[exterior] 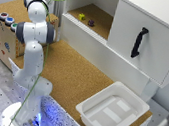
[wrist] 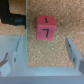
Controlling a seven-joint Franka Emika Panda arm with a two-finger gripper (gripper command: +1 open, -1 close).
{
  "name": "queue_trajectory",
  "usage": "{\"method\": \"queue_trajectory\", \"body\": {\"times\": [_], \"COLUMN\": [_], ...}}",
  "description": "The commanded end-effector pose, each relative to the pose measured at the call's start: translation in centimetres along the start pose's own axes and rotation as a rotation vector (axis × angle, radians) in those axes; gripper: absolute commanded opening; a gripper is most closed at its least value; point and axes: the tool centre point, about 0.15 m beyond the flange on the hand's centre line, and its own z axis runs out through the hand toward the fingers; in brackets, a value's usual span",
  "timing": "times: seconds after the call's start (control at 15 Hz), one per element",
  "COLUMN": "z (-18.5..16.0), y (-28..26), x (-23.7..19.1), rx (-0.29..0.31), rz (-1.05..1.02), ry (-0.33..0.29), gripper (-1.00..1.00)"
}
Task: Push down the blue button to turn on the blue light
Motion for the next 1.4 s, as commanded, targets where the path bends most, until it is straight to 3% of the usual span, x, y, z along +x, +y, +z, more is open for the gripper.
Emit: {"method": "queue_trajectory", "body": {"times": [0.0,0.33,0.4,0.47,0.67,0.8,1.0,1.27,1.33], "z": [-1.4,-1.4,-0.6,-1.2,-2.5,-4.2,-6.5,-8.6,-8.7], "y": [-0.2,-0.2,0.2,0.4,1.6,1.4,-1.0,-3.2,-3.5], "x": [0.4,0.4,-0.1,0.2,0.1,-0.7,-3.5,-7.8,-9.3], "rx": [-0.079,-0.079,-0.004,-0.025,-0.050,-0.032,-0.016,-0.010,0.023], "rz": [-0.023,-0.023,-0.007,-0.053,-0.219,-0.333,-0.575,-0.867,-0.936], "ry": [-0.009,-0.009,0.008,0.026,0.002,-0.020,-0.079,-0.077,-0.096], "gripper": [1.00,1.00,1.00,1.00,1.00,1.00,1.00,1.00,1.00]}}
